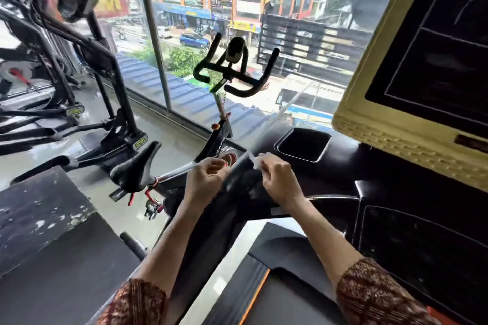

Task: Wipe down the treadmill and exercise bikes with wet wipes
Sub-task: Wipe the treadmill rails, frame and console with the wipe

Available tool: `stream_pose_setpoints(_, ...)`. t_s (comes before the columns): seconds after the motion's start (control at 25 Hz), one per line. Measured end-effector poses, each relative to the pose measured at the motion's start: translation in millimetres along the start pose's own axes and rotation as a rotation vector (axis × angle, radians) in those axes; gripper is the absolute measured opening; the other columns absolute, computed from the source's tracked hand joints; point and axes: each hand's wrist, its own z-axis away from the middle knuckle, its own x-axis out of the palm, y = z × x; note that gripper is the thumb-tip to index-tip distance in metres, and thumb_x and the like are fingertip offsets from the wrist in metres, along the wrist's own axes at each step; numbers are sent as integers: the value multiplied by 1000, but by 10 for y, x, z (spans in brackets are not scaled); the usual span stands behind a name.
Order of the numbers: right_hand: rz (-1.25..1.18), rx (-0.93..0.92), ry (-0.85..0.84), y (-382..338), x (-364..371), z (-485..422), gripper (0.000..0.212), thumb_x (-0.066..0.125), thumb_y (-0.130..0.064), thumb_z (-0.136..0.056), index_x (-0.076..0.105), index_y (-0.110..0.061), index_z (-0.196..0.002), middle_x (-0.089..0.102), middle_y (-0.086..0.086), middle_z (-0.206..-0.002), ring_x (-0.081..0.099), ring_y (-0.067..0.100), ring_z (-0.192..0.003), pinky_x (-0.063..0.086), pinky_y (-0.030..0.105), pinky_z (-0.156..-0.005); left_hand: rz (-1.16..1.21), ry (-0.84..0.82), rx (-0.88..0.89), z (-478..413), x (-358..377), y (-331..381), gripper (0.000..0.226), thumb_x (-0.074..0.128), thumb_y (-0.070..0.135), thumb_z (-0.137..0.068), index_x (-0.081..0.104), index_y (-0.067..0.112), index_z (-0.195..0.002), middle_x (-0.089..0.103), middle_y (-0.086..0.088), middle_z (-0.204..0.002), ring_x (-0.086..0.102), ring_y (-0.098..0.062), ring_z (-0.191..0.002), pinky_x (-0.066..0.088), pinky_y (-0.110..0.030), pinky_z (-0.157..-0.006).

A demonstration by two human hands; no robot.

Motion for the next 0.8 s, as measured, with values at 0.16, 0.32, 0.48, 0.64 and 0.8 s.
stream_pose_setpoints(0.16,374,-399,-472,303,290,-214,52,31,-13,-88,49,9,-131,50,25,-137,45,37,-130,34,41,-110,-378,-90,142,-64,338,-268,35,63,26,-85,69,12,-117,69,-4,-116,62,-18,-111,43,-24,-98)
stream_pose_setpoints(0.32,438,-122,-618,609,186,-688,59,1,-34,-101,8,-7,-152,2,9,-160,-4,25,-148,-6,35,-119,-428,-129,142,-233,595,-244,54,58,28,-84,54,10,-135,56,-7,-137,49,-18,-129,36,-34,-109)
stream_pose_setpoints(0.48,243,-149,-747,503,138,-599,53,29,-18,-104,7,-18,-153,-4,0,-160,-8,19,-147,-7,35,-116,-454,-104,137,-287,669,-192,52,60,23,-88,50,9,-138,54,-5,-138,48,-19,-130,28,-19,-106)
stream_pose_setpoints(0.64,240,-4,-709,593,80,-790,56,28,-15,-102,6,-22,-154,-3,-3,-161,-8,15,-147,-7,34,-116,-473,-72,120,-293,697,-233,50,61,26,-90,50,13,-136,54,-2,-138,48,-17,-129,33,-24,-107)
stream_pose_setpoints(0.8,94,-90,-792,322,100,-544,58,33,-14,-102,6,-20,-153,-3,-1,-161,-9,17,-147,-8,31,-116,-496,-45,97,-139,614,-229,54,58,31,-90,46,17,-141,50,1,-143,44,-12,-132,33,-27,-110)
